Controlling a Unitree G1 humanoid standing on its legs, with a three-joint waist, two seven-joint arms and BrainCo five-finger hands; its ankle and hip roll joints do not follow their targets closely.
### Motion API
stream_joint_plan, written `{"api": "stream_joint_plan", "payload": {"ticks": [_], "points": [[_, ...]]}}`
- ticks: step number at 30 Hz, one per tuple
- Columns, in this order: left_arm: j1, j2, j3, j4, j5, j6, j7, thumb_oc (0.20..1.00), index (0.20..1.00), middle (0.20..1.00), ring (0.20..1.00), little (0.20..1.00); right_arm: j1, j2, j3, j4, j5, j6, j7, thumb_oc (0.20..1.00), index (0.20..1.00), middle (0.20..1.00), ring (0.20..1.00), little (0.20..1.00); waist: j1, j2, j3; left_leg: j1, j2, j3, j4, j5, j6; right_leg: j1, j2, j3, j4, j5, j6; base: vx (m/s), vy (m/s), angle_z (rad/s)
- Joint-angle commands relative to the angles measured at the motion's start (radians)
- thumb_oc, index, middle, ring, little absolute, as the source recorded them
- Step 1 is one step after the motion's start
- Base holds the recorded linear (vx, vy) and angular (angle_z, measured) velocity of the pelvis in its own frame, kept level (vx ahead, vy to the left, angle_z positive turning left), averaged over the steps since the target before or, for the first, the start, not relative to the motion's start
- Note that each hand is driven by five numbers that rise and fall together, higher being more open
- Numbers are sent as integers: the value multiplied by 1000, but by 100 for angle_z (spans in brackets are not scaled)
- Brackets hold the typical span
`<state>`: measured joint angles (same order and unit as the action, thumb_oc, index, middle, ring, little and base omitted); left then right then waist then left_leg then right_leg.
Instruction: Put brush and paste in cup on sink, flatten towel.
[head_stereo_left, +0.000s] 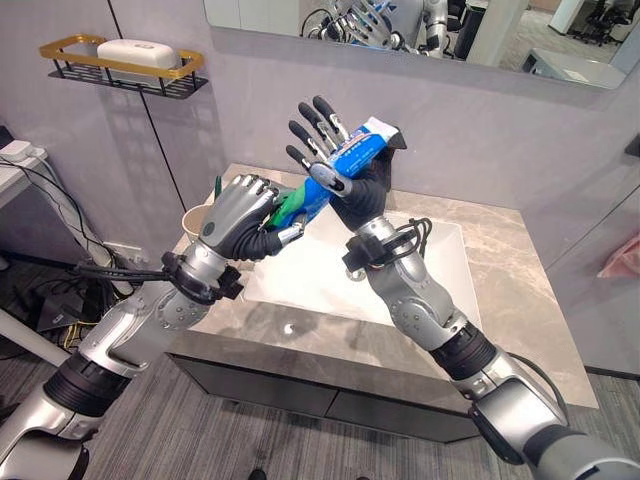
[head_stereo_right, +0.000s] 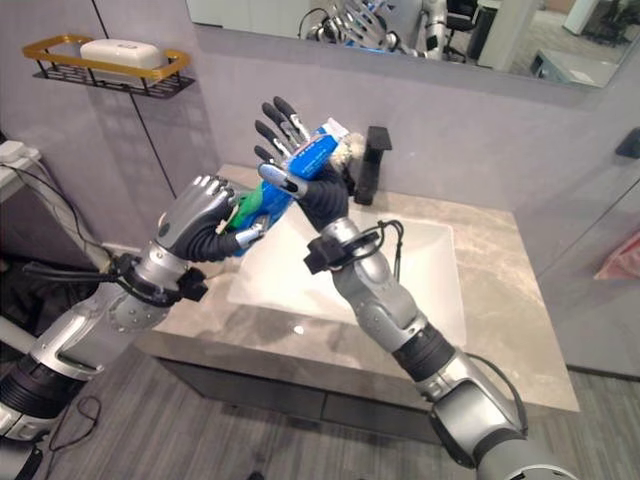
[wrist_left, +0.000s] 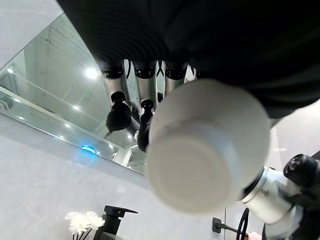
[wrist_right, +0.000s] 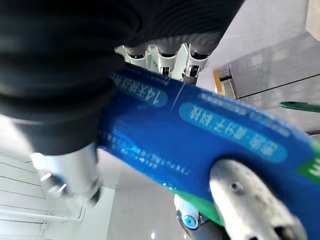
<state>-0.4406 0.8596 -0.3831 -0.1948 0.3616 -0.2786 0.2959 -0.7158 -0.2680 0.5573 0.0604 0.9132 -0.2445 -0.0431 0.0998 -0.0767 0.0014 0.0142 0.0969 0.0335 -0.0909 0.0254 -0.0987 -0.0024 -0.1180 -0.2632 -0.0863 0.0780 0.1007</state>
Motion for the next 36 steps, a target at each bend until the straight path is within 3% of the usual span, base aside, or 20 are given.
{"api": "stream_joint_plan", "payload": {"ticks": [1, 2, 4, 5, 6, 11, 18, 25, 27, 29, 36], "points": [[-30, 38, -17, -36, -29, -19, 30, 200, 200, 200, 200, 200, -100, 44, -12, 12, 27, -49, -10, 200, 200, 200, 200, 200, 13, -53, -36, -48, -45, -27, 4, 29, 20, 59, -134, 0, 2, 91, 104, 0, 0, 0], [-26, 32, -15, -34, -28, -16, 34, 200, 200, 200, 200, 200, -98, 50, -16, 12, 27, -50, -13, 200, 200, 200, 200, 200, 15, -53, -37, -49, -47, -29, 4, 29, 20, 61, -135, -2, 2, 91, 104, 3, 17, 4], [-10, 18, -7, -31, -30, -11, 40, 564, 564, 564, 564, 564, -92, 59, -26, 17, 22, -55, -25, 200, 200, 200, 200, 200, 20, -55, -37, -51, -51, -33, 4, 29, 22, 64, -139, -7, 2, 92, 105, 4, 16, 7], [-8, 18, -5, -32, -29, -11, 40, 956, 956, 956, 956, 956, -92, 59, -25, 17, 22, -55, -26, 200, 200, 200, 200, 200, 18, -55, -38, -51, -51, -34, 4, 30, 22, 64, -140, -8, 2, 92, 106, 0, 14, 11], [3, 6, 2, -29, -29, -8, 47, 1000, 1000, 1000, 1000, 1000, -91, 64, -31, 18, 15, -60, -35, 200, 200, 200, 200, 200, 22, -56, -37, -53, -53, -36, 4, 30, 22, 65, -141, -10, 2, 91, 105, -1, 10, 14], [51, -29, 53, -40, -11, 4, 84, 1000, 1000, 1000, 1000, 1000, -85, 117, -96, 25, -61, -98, -121, 200, 200, 200, 200, 200, 38, -60, -36, -65, -66, -56, 4, 30, 26, 72, -152, -30, 2, 97, 109, -3, 22, 9], [163, -20, 198, -142, 4, -1, 157, 1000, 1000, 1000, 1000, 1000, -127, 139, -170, 39, -139, -129, -209, 200, 200, 200, 200, 200, 105, -75, -28, -87, -87, -111, 4, 37, 29, 89, -162, -80, 3, 99, 112, -2, 5, 26], [388, 29, 392, -114, -52, -30, 219, 1000, 1000, 1000, 1000, 1000, -191, 63, -227, 62, -219, -145, -262, 200, 200, 200, 200, 200, 200, -94, -4, -124, -109, -177, 4, 49, 29, 111, -167, -153, 1, 97, 118, 7, -2, 29], [421, 28, 415, -83, -68, -27, 227, 1000, 1000, 1000, 1000, 1000, -193, 55, -230, 65, -228, -144, -268, 200, 200, 200, 200, 200, 206, -96, -2, -134, -115, -185, 4, 58, 32, 107, -171, -160, 0, 104, 119, -17, 23, 30], [512, 61, 489, 1, -49, 7, 228, 1000, 1000, 1000, 1000, 1000, -189, 19, -249, 63, -255, -143, -283, 200, 200, 200, 200, 200, 247, -98, 12, -148, -121, -202, 4, 58, 32, 109, -171, -179, 1, 104, 123, -1, 3, 29], [653, 71, 632, 75, -55, 29, 226, 1000, 1000, 1000, 1000, 1000, -159, -21, -274, 59, -314, -129, -286, 200, 200, 200, 200, 200, 293, -102, 22, -167, -137, -226, 4, 61, 38, 113, -179, -209, 2, 115, 130, 14, 15, 16]]}}
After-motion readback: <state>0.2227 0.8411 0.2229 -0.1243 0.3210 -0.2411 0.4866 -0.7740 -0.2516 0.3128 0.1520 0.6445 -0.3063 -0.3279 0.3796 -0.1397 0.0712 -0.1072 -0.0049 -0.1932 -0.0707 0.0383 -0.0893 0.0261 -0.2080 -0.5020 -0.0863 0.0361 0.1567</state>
